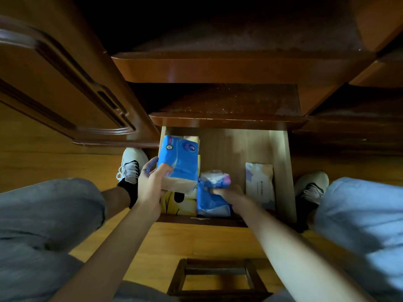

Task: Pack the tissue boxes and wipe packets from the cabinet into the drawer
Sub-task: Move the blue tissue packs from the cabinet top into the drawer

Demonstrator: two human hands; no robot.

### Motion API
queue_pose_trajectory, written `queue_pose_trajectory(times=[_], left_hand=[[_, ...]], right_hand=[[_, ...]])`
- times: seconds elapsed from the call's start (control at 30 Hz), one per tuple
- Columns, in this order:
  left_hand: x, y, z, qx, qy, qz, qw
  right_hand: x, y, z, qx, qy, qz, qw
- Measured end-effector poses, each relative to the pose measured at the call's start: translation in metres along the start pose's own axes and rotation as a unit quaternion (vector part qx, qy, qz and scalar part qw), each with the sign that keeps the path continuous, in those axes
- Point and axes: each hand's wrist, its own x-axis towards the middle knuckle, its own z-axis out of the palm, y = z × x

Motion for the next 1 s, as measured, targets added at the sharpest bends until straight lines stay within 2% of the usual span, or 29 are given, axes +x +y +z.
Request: queue_pose_trajectory(times=[0.13,0.23,0.27,0.33,0.4,0.47,0.5,0.57,0.63,0.67,0.7,0.73,0.77,0.83,0.87,0.93,1.0], left_hand=[[0.001,-0.002,0.001,0.008,-0.016,0.0,1.0],[0.003,-0.004,0.004,0.007,-0.025,0.012,1.0],[0.004,-0.005,0.005,0.01,-0.027,0.015,0.999],[0.004,-0.007,0.008,0.018,-0.027,0.016,0.999],[0.004,-0.009,0.013,0.02,-0.027,0.014,0.999],[0.003,-0.012,0.02,0.027,-0.029,0.009,0.999],[0.002,-0.014,0.024,0.03,-0.03,0.003,0.999],[-0.001,-0.022,0.033,0.035,-0.029,-0.02,0.999],[-0.004,-0.032,0.042,0.049,-0.043,-0.044,0.997],[-0.004,-0.038,0.046,0.061,-0.061,-0.05,0.995],[-0.004,-0.043,0.049,0.077,-0.088,-0.052,0.992],[-0.005,-0.047,0.052,0.102,-0.122,-0.048,0.986],[-0.005,-0.049,0.053,0.139,-0.16,-0.036,0.977],[-0.008,-0.05,0.054,0.237,-0.214,-0.009,0.948],[-0.008,-0.049,0.053,0.285,-0.216,0.009,0.934],[-0.002,-0.05,0.045,0.384,-0.171,0.084,0.903],[0.009,-0.052,0.03,0.489,-0.115,0.174,0.847]], right_hand=[[-0.002,-0.029,-0.031,0.15,-0.035,0.014,0.988],[0.003,-0.062,-0.067,0.27,0.018,-0.01,0.963],[0.001,-0.068,-0.077,0.263,0.057,-0.009,0.963],[-0.003,-0.068,-0.086,0.144,0.138,0.014,0.98],[-0.005,-0.053,-0.083,0.063,0.22,0.014,0.973],[-0.011,-0.036,-0.075,0.108,0.275,-0.015,0.955],[-0.012,-0.029,-0.071,0.142,0.27,-0.035,0.952],[-0.021,-0.022,-0.063,0.154,0.168,-0.062,0.972],[-0.035,-0.023,-0.057,0.135,-0.032,-0.082,0.987],[-0.04,-0.024,-0.054,0.14,-0.137,-0.082,0.977],[-0.044,-0.023,-0.051,0.153,-0.219,-0.078,0.96],[-0.045,-0.021,-0.049,0.157,-0.257,-0.081,0.95],[-0.044,-0.018,-0.048,0.159,-0.257,-0.091,0.949],[-0.039,-0.01,-0.05,0.187,-0.191,-0.135,0.954],[-0.036,-0.007,-0.054,0.217,-0.153,-0.148,0.953],[-0.031,-0.004,-0.062,0.228,-0.069,-0.148,0.96],[-0.025,-0.004,-0.068,0.17,-0.002,-0.16,0.972]])
